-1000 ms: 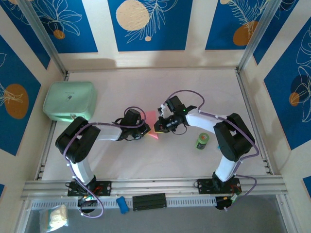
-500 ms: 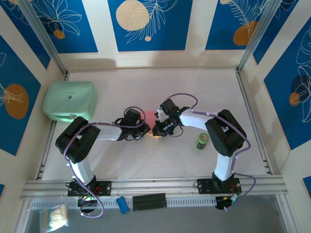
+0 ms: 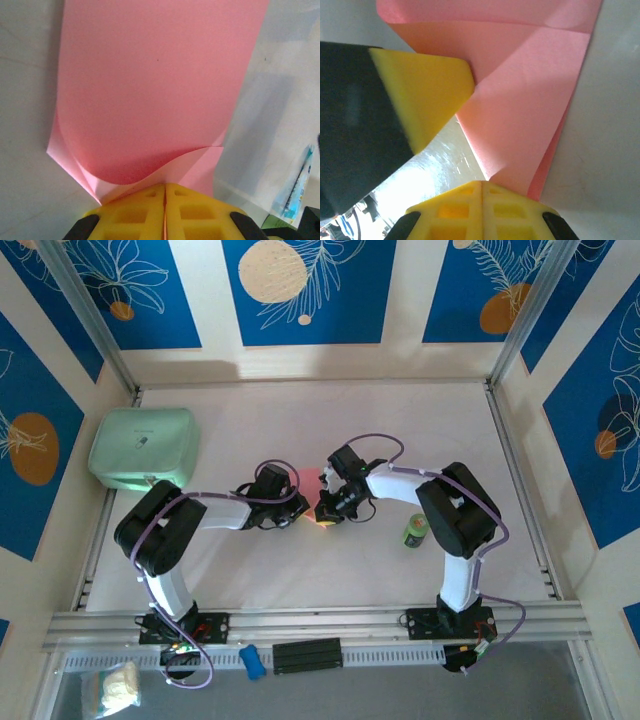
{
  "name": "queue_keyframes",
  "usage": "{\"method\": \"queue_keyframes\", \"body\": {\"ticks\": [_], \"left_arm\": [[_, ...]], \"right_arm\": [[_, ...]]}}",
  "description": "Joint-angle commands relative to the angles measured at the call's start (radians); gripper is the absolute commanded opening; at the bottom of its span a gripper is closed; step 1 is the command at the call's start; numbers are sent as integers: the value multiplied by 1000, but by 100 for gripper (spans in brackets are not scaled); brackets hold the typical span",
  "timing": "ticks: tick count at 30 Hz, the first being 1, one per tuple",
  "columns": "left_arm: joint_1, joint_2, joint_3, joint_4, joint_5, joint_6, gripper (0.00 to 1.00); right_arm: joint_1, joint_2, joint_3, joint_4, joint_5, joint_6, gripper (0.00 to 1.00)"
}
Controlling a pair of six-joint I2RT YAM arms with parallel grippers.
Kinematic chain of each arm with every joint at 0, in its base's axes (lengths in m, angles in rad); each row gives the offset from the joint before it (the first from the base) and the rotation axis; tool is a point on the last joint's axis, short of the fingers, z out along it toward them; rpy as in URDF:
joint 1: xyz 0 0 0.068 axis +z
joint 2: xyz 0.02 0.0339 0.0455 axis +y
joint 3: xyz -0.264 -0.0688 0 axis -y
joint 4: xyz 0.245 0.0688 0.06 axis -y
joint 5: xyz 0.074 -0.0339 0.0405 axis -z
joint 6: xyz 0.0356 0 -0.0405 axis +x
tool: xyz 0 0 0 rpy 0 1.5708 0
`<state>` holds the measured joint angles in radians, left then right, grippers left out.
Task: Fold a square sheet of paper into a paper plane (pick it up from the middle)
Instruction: Third fold the triangle at the center of the table.
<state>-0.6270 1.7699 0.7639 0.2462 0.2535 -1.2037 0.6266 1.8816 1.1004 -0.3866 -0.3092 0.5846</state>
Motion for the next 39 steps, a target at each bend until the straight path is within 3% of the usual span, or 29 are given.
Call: {"method": "queue_keyframes", "body": {"ticks": [1,27,39], "left_arm": [[-5,46,-9,-102,-27,-10,10],[-4,49,-17,-101,-26,-11,10],[-3,48,-18,-97,-21,-9,9]], "right_arm": [[2,22,25,-43,5,4,5],[-1,38,0,-74,-6,-10,6],[-17,-19,-88,-115,-27,-54,6]]}}
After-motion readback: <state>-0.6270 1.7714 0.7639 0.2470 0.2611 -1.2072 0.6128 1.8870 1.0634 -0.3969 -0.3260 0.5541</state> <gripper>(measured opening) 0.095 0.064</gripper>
